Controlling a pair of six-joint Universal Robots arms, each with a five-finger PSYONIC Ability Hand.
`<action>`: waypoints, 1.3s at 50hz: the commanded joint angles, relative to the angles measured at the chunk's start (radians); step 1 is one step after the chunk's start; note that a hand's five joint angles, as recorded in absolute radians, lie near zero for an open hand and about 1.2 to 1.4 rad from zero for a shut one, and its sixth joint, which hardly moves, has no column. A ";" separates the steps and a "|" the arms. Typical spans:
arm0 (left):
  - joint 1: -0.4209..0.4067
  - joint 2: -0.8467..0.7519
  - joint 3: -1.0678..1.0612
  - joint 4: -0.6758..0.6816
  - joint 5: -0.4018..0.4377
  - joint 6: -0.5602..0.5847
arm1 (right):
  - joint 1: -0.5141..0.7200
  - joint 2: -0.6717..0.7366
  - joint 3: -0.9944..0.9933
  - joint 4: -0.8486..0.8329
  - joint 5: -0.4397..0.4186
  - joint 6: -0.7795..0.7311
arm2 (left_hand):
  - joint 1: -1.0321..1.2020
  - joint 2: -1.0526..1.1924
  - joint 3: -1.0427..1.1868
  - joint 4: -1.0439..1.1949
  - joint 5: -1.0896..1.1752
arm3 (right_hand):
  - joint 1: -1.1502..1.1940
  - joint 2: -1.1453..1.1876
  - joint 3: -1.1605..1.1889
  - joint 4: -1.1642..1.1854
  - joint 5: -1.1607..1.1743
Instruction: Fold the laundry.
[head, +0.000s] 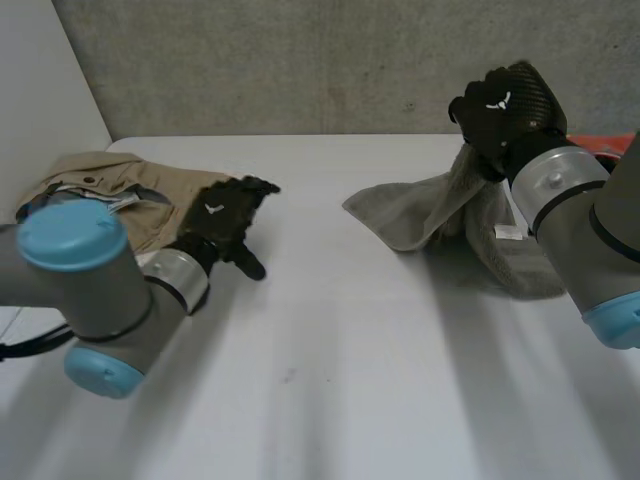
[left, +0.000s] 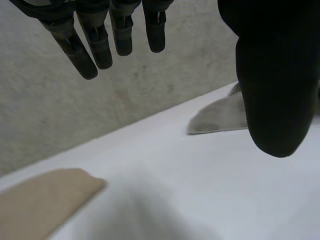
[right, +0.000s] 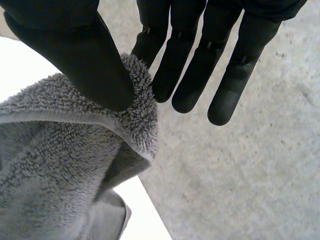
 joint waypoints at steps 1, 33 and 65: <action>-0.086 -0.057 0.076 -0.007 -0.031 -0.042 | 0.056 -0.059 -0.062 0.086 0.001 -0.002 | -0.053 -0.029 -0.054 -0.032 -0.034 | 0.275 0.224 0.208 0.198 0.243; -0.185 -0.203 0.380 -0.352 -0.292 -0.133 | 0.116 -0.268 -0.093 0.269 0.044 0.125 | 1.148 1.172 1.147 1.169 1.167 | 0.275 0.224 0.208 0.198 0.243; 0.087 -0.158 0.545 -0.323 -0.060 0.488 | -0.071 0.377 -0.338 0.182 0.074 0.045 | 1.148 1.172 1.147 1.169 1.167 | 0.275 0.224 0.208 0.198 0.243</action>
